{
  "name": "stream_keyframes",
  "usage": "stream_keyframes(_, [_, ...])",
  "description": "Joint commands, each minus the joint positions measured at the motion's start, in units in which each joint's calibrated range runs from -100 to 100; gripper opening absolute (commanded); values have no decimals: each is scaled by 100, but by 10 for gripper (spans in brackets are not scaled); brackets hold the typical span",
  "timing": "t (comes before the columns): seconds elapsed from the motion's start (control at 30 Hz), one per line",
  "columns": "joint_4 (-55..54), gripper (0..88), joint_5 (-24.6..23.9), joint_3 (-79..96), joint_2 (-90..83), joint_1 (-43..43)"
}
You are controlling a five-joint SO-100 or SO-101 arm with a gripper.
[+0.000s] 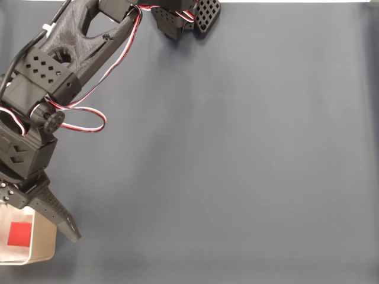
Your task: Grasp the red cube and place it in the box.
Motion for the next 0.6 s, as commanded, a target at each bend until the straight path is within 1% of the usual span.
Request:
stream_keyframes(0.0, [-152,689,-49,-212,-488,-15])
stream_keyframes(0.43, [-161,683,-122,-184,-548,-7])
stream_keyframes(0.5, [-161,664,-142,-184,-557,-7])
stream_keyframes(0.57, [-177,605,-176,-157,-583,-7])
